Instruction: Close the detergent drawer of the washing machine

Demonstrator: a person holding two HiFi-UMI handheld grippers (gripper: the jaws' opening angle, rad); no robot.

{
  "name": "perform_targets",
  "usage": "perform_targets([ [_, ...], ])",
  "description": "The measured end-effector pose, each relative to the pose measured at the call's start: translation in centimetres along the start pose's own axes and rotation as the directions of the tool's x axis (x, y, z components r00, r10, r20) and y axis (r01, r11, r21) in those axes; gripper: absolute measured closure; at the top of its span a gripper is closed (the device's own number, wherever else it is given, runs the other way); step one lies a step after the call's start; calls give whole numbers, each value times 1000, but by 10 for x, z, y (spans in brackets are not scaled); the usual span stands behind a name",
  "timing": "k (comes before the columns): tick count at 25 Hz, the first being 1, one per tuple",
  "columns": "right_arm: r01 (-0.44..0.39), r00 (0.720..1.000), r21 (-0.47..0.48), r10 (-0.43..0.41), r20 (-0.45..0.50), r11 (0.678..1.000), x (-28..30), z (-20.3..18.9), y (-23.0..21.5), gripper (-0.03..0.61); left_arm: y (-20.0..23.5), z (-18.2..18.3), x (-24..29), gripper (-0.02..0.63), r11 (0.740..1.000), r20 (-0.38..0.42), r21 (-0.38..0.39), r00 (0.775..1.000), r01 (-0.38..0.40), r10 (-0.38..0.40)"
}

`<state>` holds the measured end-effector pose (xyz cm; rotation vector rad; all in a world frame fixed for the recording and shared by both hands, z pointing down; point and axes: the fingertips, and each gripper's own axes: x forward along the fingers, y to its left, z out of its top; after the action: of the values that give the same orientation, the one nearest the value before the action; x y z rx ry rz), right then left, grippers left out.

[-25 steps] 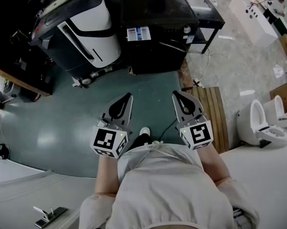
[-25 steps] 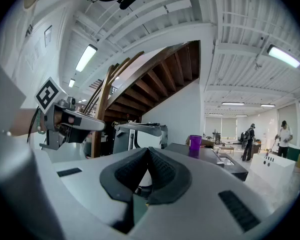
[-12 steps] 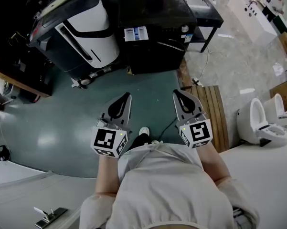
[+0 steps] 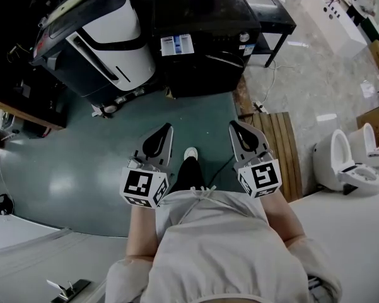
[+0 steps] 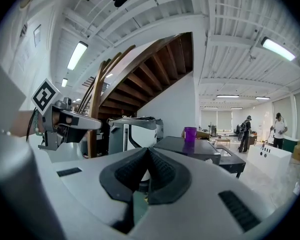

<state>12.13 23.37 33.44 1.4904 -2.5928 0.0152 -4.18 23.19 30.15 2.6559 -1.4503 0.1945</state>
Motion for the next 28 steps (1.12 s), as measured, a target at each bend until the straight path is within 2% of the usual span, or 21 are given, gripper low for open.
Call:
perform_targets([
  [6, 16, 1000, -5, -16, -16, 1000, 72, -7, -27, 575, 53, -2, 56, 594, 1000, 4, -10, 1000, 1, -1],
  [18, 48, 997, 2, -48, -67, 999, 271, 7, -95, 574, 211, 17, 207, 594, 1000, -34, -19, 999, 23, -23],
  [22, 59, 992, 4, -58, -112, 998, 311, -3, -112, 574, 236, 10, 243, 594, 998, -61, -36, 997, 42, -44],
  [28, 52, 982, 26, -46, -181, 998, 351, -32, -131, 574, 257, -26, 280, 594, 993, -112, -106, 992, 53, -65],
])
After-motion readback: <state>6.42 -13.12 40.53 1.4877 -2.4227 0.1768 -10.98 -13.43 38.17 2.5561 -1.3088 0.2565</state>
